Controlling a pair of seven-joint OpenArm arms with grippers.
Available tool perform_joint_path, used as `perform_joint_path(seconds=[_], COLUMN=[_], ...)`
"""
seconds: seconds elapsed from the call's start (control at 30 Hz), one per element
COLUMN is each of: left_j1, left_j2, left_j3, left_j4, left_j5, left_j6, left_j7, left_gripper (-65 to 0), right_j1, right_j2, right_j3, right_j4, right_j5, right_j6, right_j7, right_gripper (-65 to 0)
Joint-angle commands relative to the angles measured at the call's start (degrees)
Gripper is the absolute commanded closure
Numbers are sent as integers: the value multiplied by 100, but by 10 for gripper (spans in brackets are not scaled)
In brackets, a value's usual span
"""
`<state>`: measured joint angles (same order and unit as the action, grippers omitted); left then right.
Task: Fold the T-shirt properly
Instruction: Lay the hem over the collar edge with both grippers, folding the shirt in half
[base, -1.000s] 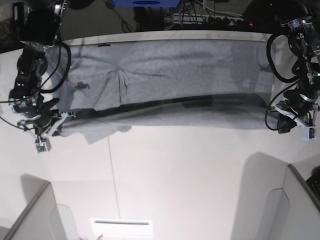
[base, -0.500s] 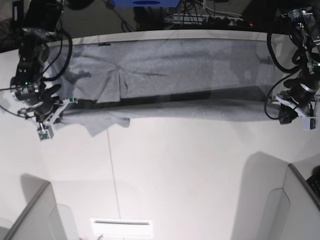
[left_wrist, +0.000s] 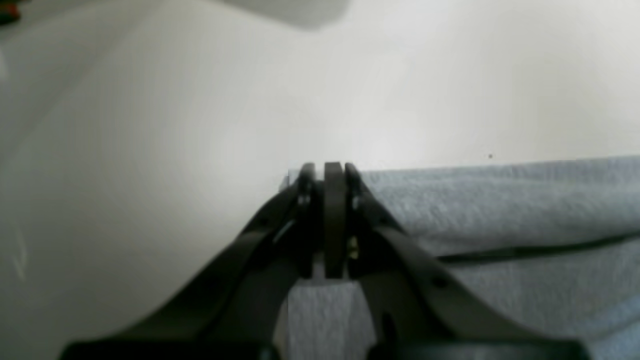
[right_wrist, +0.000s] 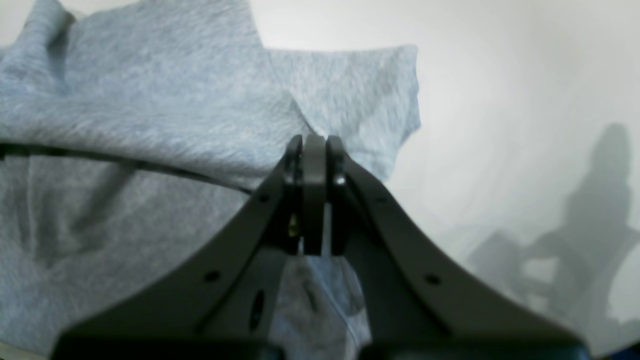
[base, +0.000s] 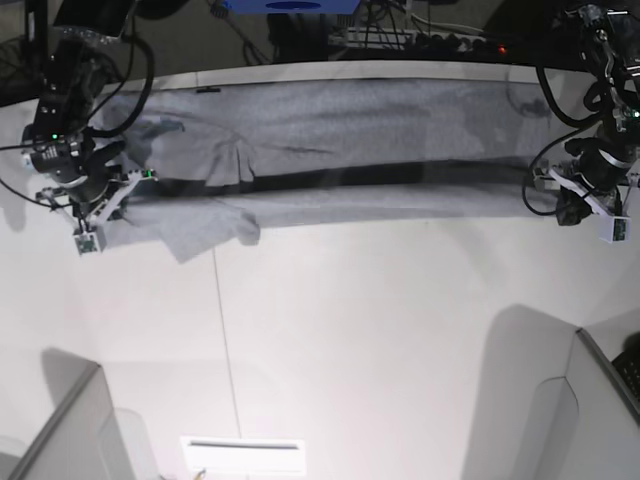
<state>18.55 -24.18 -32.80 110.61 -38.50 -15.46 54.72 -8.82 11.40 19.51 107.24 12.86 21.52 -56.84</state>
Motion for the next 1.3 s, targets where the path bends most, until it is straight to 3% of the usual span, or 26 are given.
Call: perform_joint_path(seconds=[0.0, 0.23, 0.53, 0.77, 1.27], left_j1=[-39, 145, 251, 673, 998], left_j2=[-127, -127, -109, -118, -135], left_j3=[-57, -57, -48, -48, -48], left_j4=[117, 126, 161, 223, 232], left_j5=[-49, -49, -22, -22, -14], left_j6=[-5, -5, -5, -5, -5], left_j7=[-149, -166, -149, -175, -158], left_gripper=[0, 0, 0, 0, 0], right_j1=[78, -116, -344, -573, -749], right_j2=[87, -28, -124, -327, -274], right_j3=[32, 401, 709, 700, 709], right_j4=[129, 137, 287, 287, 261], right_j5=[28, 28, 28, 19, -7], right_j6=[-2, 6, 595, 631, 631], right_j7=[106, 53, -237, -175, -175], right_gripper=[0, 0, 0, 0, 0])
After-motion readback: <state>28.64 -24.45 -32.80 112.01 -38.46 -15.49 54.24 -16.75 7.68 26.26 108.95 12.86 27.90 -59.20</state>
